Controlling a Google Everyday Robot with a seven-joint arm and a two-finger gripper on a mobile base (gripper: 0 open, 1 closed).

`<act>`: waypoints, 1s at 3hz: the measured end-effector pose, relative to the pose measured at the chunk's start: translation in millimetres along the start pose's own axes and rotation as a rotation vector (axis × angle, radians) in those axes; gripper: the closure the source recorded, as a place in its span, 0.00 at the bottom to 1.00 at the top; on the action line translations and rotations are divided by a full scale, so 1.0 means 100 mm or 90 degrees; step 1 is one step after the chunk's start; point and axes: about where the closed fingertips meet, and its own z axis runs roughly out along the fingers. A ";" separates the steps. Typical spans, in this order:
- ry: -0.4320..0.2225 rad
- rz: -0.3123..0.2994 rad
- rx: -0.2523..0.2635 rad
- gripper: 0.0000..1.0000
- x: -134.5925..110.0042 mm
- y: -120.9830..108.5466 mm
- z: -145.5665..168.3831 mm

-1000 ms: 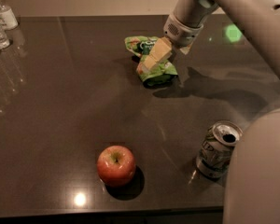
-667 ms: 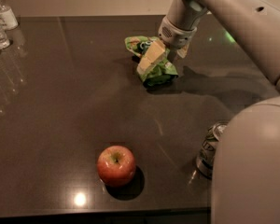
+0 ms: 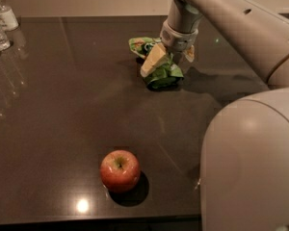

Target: Move green rice chip bag near apple

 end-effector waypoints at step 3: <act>-0.007 0.004 0.016 0.65 -0.03 0.13 -0.07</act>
Offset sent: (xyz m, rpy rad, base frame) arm -0.0069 0.0129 0.0113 -0.0130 -0.0149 -0.0317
